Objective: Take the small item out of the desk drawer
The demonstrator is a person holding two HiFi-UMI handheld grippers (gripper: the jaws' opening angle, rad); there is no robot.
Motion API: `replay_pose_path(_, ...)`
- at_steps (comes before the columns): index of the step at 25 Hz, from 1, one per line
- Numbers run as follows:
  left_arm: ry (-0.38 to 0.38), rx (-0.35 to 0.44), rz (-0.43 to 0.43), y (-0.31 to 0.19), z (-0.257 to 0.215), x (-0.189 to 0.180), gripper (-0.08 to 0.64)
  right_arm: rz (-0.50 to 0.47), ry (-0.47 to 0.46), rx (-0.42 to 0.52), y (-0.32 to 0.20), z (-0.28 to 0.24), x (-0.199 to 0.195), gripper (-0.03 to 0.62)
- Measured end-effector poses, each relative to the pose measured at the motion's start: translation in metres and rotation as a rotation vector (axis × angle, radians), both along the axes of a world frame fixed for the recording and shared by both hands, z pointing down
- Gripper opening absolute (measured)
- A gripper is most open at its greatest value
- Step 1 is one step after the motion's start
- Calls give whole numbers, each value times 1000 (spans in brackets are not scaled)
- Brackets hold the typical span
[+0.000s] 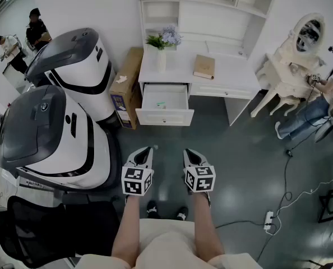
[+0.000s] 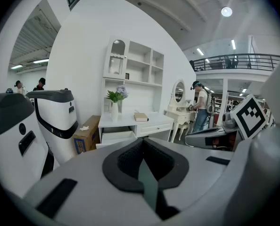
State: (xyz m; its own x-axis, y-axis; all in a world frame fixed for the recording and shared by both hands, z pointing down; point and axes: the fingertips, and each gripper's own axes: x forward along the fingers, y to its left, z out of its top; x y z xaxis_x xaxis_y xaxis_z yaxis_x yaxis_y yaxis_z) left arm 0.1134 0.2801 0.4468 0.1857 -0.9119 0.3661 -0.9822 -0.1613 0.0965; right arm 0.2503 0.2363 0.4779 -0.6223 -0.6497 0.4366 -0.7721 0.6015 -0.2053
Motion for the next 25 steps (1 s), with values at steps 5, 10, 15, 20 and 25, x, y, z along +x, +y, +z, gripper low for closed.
replay_pose_path(5, -2, 3, -7, -1, -3, 7, 17, -11, -8, 9, 0, -5, 4, 25)
replay_pose_path(10, -2, 2, -8, 4, 0, 24, 17, -1, -18, 9, 3, -3, 19, 25)
replay_pose_path(15, 27, 5, -53, 6, 4, 35, 17, -18, -53, 9, 4, -2, 44, 25)
replay_pose_path(20, 49, 8, -88, 9, 16, 43, 17, -55, -116, -4, 4, 5, 66, 25)
replay_pose_path(25, 57, 8, -123, -4, 15, 28, 17, -33, -176, -27, -15, 4, 73, 25)
